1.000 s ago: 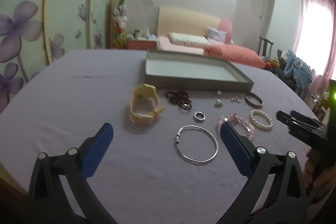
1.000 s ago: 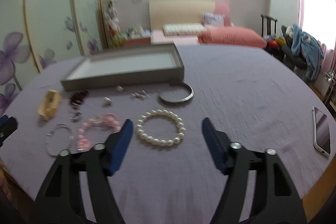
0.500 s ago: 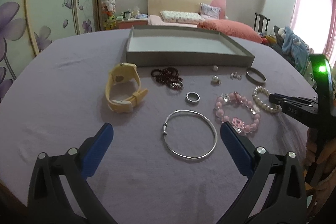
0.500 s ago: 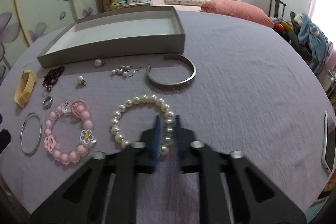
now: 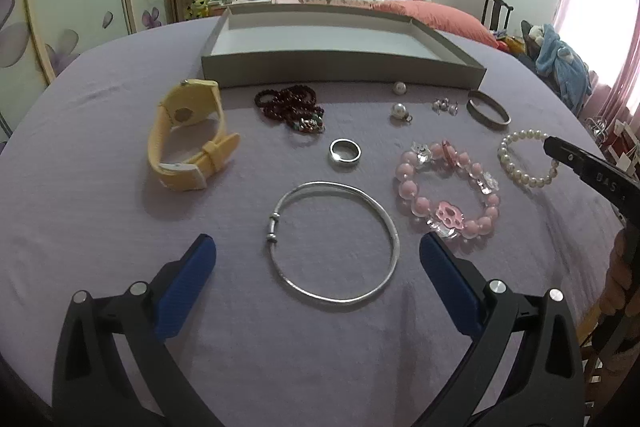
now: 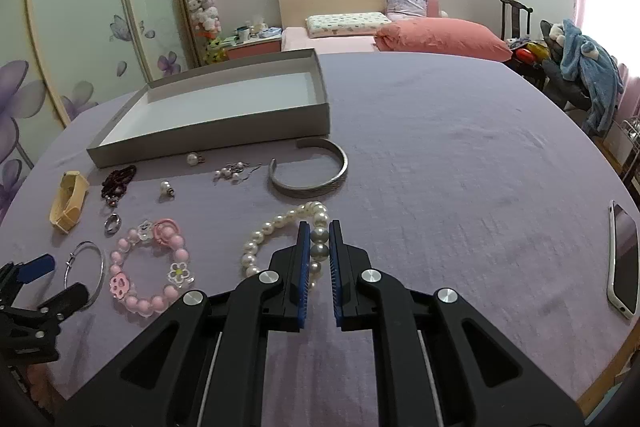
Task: Organize jewelry
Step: 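Grasp the pearl bracelet with the right tool while the left tool grasps the silver bangle, then carry the pearl bracelet and silver bangle into the grey tray and release both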
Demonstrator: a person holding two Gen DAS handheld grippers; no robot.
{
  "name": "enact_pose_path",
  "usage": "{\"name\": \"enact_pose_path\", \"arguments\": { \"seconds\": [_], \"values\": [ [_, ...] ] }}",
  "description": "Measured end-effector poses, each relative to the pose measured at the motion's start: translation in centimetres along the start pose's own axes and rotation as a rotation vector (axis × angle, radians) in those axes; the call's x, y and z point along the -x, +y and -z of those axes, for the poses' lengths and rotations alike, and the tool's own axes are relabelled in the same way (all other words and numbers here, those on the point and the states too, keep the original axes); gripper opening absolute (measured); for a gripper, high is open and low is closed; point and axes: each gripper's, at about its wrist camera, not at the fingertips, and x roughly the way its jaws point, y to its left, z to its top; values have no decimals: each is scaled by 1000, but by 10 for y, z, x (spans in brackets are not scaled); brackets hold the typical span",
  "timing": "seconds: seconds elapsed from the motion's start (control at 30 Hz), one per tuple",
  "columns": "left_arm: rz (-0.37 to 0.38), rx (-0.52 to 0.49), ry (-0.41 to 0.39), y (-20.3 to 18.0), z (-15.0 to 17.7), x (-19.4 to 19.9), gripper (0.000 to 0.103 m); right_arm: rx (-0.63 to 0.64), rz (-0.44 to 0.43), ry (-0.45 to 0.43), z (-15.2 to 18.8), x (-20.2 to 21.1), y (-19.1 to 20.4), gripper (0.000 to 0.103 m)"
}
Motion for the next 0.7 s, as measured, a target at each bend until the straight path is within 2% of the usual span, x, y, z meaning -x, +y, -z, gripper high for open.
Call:
{"name": "enact_pose_path", "arguments": {
  "seconds": [0.5, 0.63, 0.7],
  "values": [
    [-76, -52, 13, -15, -5, -9, 89, -5, -28, -4, -3, -2, 1, 10],
    [-68, -65, 3, -17, -6, -6, 70, -4, -34, -7, -3, -1, 2, 10],
    [-66, -70, 1, -17, -7, -6, 70, -4, -37, -9, -2, -1, 2, 10]
  ]
}}
